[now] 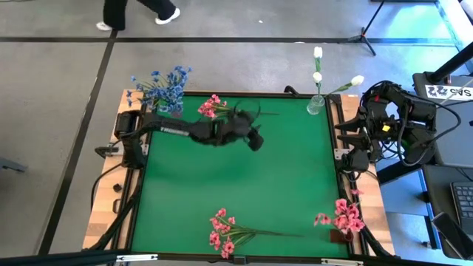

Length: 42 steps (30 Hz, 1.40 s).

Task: Sort flowers into vase by color
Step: Put the top pink flowers into the red vase

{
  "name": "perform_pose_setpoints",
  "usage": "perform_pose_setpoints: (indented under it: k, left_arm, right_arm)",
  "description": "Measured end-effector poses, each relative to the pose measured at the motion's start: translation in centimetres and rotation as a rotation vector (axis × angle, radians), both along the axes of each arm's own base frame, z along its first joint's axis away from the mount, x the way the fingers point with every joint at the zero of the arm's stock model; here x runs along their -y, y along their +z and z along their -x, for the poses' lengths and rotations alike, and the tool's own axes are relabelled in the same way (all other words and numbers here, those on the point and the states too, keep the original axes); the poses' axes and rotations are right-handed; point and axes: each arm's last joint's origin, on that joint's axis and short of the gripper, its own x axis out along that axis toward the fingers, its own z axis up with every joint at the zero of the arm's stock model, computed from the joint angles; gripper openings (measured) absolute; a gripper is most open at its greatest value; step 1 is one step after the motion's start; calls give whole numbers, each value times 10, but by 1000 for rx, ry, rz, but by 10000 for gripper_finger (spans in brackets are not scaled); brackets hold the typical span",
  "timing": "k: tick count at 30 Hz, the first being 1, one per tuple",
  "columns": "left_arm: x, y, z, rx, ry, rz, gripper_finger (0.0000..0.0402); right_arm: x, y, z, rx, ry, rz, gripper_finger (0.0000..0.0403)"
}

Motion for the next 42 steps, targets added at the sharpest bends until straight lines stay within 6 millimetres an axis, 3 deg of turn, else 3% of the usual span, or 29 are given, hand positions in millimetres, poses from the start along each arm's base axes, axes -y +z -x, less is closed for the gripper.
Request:
perform_pose_setpoints:
  k: [5,11,16,23,35,39,42]
  left_arm:
    - [-44,4,2,-191,-14,-1,173]
    - [-84,-10,19,-404,-15,-14,173]
    - [-87,-21,23,-517,-55,-20,173]
    - [-82,-33,30,-655,36,-22,172]
    - [-79,-92,45,-964,120,-85,172]
    - [-81,-103,45,-1038,195,-189,172]
    - [-86,-110,45,-1050,137,-135,172]
  right_arm:
    - [1,1,0,23,-14,20,214]
    - [1,1,0,27,-17,21,214]
    - [1,1,0,28,-18,12,214]
    - [1,1,0,27,-19,10,214]
    - [1,1,0,29,-20,11,214]
    - [1,1,0,29,-20,11,214]
    - [0,1,0,29,-20,11,214]
